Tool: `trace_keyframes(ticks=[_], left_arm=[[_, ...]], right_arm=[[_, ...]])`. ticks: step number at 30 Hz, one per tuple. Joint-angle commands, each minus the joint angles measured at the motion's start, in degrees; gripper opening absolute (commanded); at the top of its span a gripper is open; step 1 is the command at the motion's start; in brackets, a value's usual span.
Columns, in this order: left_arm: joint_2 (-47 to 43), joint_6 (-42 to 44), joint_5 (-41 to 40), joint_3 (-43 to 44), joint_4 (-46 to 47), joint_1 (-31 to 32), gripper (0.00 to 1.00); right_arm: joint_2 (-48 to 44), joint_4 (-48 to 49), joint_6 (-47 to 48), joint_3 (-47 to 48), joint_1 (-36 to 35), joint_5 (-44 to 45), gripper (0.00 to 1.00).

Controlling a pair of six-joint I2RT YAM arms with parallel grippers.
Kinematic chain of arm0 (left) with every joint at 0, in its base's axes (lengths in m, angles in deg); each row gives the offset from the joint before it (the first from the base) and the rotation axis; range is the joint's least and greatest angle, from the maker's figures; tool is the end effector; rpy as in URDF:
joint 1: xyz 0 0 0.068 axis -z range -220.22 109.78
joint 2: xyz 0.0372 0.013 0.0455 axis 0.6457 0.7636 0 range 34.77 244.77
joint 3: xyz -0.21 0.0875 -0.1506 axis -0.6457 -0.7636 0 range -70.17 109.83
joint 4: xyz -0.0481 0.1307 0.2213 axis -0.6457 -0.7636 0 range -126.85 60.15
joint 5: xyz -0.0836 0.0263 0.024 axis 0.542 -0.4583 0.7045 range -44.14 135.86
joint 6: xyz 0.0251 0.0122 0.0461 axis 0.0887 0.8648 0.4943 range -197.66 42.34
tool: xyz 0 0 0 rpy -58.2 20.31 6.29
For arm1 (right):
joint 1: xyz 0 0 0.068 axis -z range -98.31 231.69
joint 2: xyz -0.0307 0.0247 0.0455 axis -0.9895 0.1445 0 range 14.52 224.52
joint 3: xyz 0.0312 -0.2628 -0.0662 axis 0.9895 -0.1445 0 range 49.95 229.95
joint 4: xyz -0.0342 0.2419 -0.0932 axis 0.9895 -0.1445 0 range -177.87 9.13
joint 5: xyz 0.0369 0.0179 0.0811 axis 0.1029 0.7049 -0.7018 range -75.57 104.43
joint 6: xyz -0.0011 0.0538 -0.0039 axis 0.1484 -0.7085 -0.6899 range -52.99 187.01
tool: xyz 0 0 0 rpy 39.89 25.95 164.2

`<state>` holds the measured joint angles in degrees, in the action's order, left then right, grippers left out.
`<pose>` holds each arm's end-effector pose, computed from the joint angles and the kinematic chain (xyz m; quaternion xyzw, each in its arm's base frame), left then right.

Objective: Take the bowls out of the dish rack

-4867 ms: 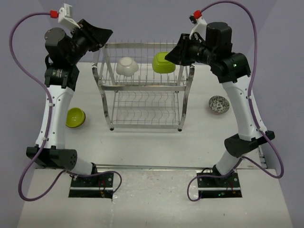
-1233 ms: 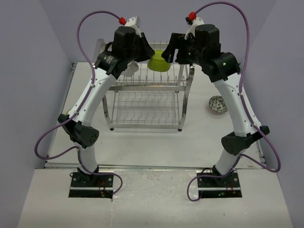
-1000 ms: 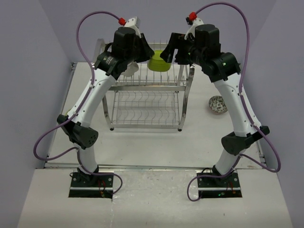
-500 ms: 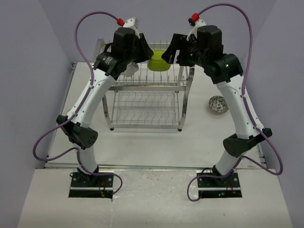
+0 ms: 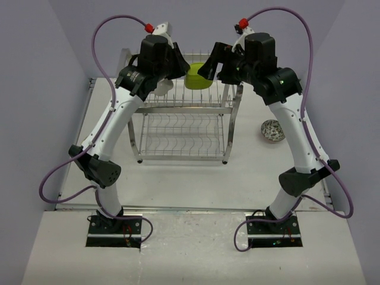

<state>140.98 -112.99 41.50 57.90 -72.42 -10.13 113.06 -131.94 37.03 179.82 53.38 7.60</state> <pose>0.3484 -0.1987 0.4752 -0.0592 0.8203 -0.2806 0.4949 0.2975 0.1650 0.5162 -0.0224 0.8169 0.3223 0.4779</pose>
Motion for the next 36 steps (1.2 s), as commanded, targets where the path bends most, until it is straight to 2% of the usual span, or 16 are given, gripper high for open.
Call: trace_keyframes(ticks=[1, 8, 16, 27, 36], left_arm=[[0.31, 1.58, -1.88, -2.38, -9.55, -0.2, 0.26], [-0.04, 1.58, -1.88, -3.09, -9.46, -0.47, 0.24], [-0.3, 1.49, -1.18, -3.53, -8.85, -0.91, 0.24], [-0.04, 1.32, -0.21, -2.91, -8.67, -1.17, 0.24], [0.84, 1.41, 0.49, -1.51, -8.94, -1.17, 0.25]], right_arm=[[-0.37, 0.62, -2.71, 0.04, 0.28, -0.29, 0.82], [0.77, -0.96, -4.21, 0.56, 0.28, -0.2, 0.93], [2.97, -1.05, -4.65, 2.15, 0.28, -1.78, 0.94], [3.41, 5.8, -3.25, -0.66, 0.28, -9.25, 0.88], [6.4, 8.44, -2.98, 2.42, 0.28, -14.08, 0.79]])
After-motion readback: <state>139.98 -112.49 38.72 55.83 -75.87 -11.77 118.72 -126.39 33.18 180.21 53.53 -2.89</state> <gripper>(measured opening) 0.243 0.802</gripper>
